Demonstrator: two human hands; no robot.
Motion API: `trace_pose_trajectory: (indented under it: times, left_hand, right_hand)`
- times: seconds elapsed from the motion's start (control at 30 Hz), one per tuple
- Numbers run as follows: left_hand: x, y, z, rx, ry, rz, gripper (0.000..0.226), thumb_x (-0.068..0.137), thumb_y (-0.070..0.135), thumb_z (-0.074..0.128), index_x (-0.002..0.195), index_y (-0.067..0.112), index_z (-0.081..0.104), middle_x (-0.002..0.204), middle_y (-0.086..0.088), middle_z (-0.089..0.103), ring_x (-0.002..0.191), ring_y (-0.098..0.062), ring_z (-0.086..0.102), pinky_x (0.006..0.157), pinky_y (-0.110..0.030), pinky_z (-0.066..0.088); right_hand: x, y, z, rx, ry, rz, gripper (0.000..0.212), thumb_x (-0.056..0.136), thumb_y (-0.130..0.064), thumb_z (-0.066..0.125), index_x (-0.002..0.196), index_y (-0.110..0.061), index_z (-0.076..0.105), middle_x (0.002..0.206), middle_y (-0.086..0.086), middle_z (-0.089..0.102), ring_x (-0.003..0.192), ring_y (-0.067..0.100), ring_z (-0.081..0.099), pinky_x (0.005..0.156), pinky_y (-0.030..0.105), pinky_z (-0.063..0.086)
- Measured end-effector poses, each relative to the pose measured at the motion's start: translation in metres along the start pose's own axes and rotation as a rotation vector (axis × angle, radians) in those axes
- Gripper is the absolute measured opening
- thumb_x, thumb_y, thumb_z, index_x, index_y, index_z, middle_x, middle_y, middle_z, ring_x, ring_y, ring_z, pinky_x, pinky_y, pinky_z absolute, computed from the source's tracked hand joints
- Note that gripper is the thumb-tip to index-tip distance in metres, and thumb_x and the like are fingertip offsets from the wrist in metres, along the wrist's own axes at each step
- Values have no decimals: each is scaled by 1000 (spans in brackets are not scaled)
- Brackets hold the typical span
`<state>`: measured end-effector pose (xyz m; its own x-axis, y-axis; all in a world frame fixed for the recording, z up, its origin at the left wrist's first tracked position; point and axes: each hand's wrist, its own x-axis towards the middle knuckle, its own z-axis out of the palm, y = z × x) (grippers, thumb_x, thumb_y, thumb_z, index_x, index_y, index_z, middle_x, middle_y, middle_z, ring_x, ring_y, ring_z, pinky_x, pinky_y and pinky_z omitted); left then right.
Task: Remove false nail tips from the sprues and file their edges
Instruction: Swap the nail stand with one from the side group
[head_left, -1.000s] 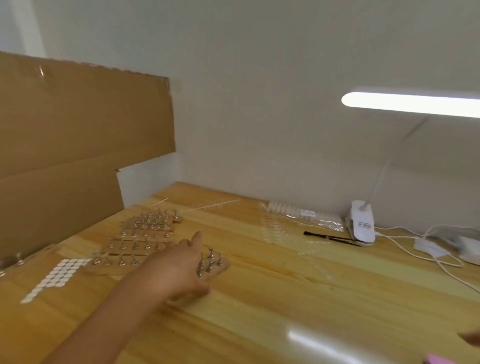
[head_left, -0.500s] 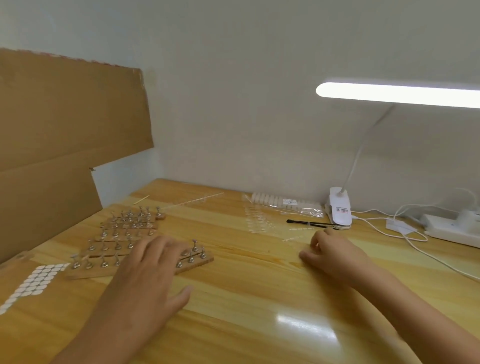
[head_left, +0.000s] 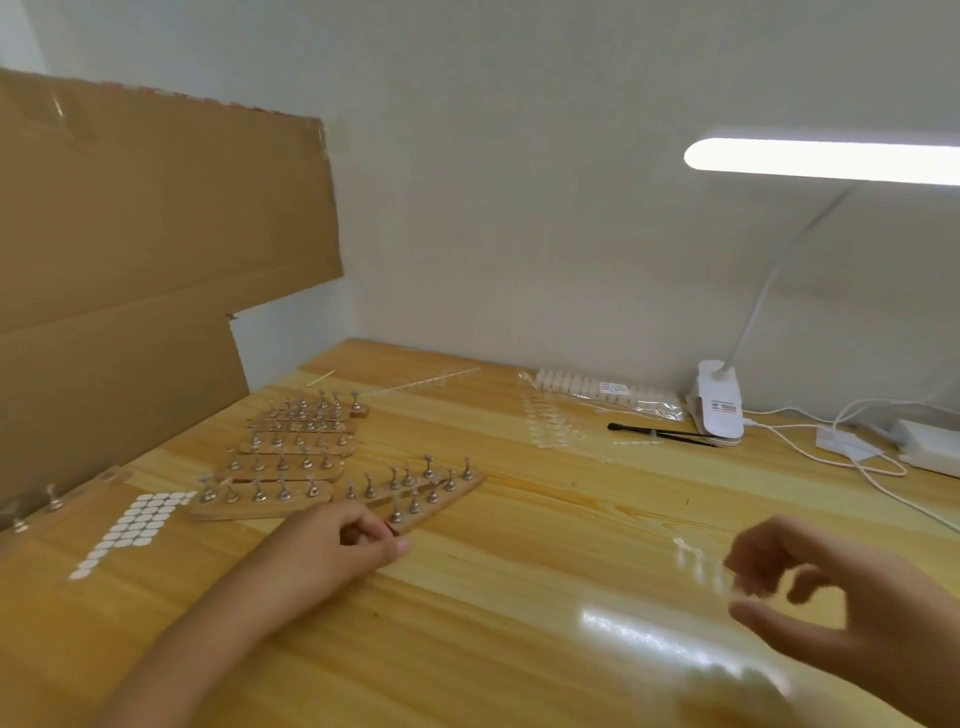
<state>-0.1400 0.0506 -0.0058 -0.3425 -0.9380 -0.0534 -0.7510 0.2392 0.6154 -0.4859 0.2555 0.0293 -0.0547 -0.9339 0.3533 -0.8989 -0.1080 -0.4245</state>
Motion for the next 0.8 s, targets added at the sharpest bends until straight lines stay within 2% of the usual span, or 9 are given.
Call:
trace_pose_trajectory:
  times: [0.1,0.23,0.33,0.4,0.47,0.53,0.67,0.77,0.8]
  left_hand:
    - [1,2,5,20,17,8,25,80,55,73,91,36,62,79,9,63,67,-4,55,56,-21,36]
    - [5,15,15,199,76,47,37,83,58,68,106,38,46,78,10,58,66,-2,53,53,-22,34]
    - [11,34,19,257,79,81,27,92,47,62,111,29,55,76,11,58,64,-4,54,54,-22,36]
    - [9,50,25,208,48,99,19,90,42,65,103,29,60,75,13,54,61,-1,51,52,-19,35]
    - [0,67,36,133,-43,154,15,85,39,73,91,32,62,69,15,51,53,4,50,44,-11,30]
    - [-14,86,51,78,-181,242,17,81,40,77,88,33,63,66,14,50,50,7,49,44,-11,30]
    - [-35,124,75,125,-373,419,24,79,43,78,96,37,62,81,14,48,68,1,44,55,-18,29]
    - [-36,137,66,314,-547,460,42,77,48,76,113,46,54,102,21,49,94,5,45,71,-13,37]
    - [-33,142,60,368,-571,469,43,79,48,74,115,49,51,106,24,48,99,7,44,77,-14,38]
  right_hand:
    - [-28,8,-2,60,22,53,34,80,-69,62,99,-40,63,80,-18,69,64,1,65,50,8,46]
    - [-54,12,-1,148,118,106,48,76,-71,65,106,-34,68,81,-10,72,63,3,66,52,9,48]
    - [-60,1,-2,299,169,114,41,76,-57,74,111,-36,69,82,-5,73,72,7,69,61,15,54]
    - [-61,-4,-4,387,193,104,35,72,-42,80,105,-42,71,85,-2,74,77,11,71,67,15,54]
    - [-57,-12,-10,441,182,115,34,66,-32,75,98,-44,73,88,-2,74,78,10,70,71,13,53]
    - [-48,-21,-18,458,175,118,29,68,-28,74,97,-37,75,90,-4,73,79,7,69,70,13,53]
    - [-32,-28,-25,382,217,138,29,77,-24,74,105,-30,68,94,-17,67,85,5,66,60,10,49]
    - [-34,-25,-15,247,280,84,32,80,-21,73,109,-33,65,93,-16,64,92,8,63,72,17,52]
    - [-37,-23,-11,216,297,63,33,81,-22,71,111,-34,64,95,-16,63,93,8,62,76,19,52]
